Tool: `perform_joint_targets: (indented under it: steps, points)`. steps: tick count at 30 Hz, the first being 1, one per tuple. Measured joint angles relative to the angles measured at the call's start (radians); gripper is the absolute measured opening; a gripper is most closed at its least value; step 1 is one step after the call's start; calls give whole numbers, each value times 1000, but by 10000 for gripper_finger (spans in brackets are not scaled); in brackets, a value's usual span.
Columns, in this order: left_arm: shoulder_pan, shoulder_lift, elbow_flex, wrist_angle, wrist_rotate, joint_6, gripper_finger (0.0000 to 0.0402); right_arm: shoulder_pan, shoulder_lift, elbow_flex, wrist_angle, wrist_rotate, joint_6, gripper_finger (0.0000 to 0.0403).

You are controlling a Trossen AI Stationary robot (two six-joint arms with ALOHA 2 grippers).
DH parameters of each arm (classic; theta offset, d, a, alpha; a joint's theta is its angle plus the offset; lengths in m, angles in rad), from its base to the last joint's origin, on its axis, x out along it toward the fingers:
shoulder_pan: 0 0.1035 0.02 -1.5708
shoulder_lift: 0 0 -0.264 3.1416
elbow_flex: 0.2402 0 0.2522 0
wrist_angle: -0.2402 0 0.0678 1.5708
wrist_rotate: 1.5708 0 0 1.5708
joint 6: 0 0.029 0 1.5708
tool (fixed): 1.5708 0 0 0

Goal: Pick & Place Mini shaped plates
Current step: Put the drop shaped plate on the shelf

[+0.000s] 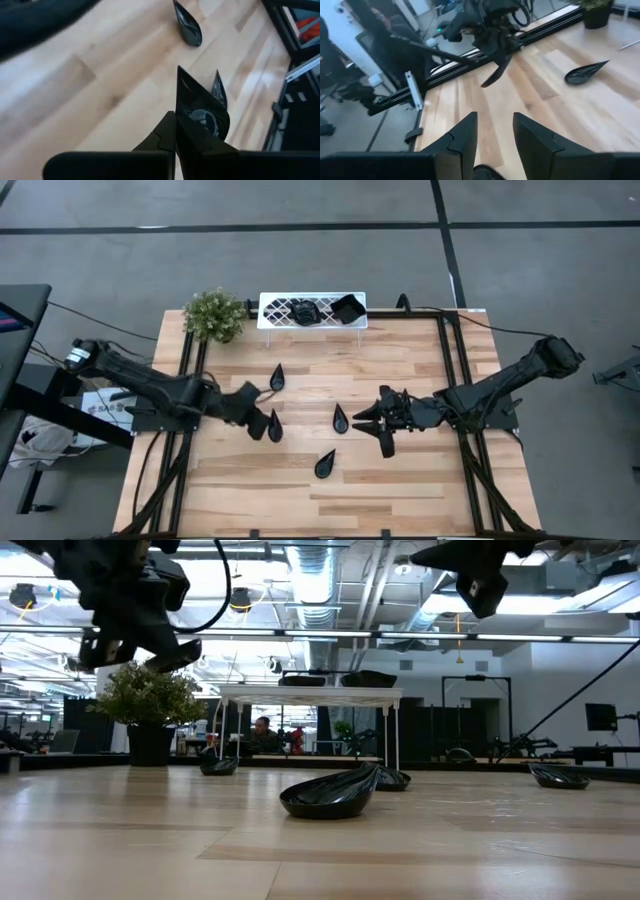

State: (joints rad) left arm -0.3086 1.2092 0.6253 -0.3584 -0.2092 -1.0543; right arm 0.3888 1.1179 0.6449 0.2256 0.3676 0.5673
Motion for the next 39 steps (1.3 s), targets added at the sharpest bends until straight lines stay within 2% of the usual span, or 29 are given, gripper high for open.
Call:
perform_joint_targets:
  steps: [9,16,22,26,31,39]
  points:
    - [229,-54,144,-223,35,310,4,-129,0,0,1,1,-79,120]
    - [490,-50,268,-242,36,523,4,-281,0,0,26,4,-250,120]
    - [751,3,362,-245,35,688,4,-435,0,1,105,4,-440,120]
    - [887,96,424,-243,57,805,4,-520,0,1,121,0,-473,120]
    - [987,226,525,-245,89,866,4,-588,0,1,111,-4,-489,120]
    - [1054,350,621,-245,109,952,4,-623,0,1,93,-6,-544,120]
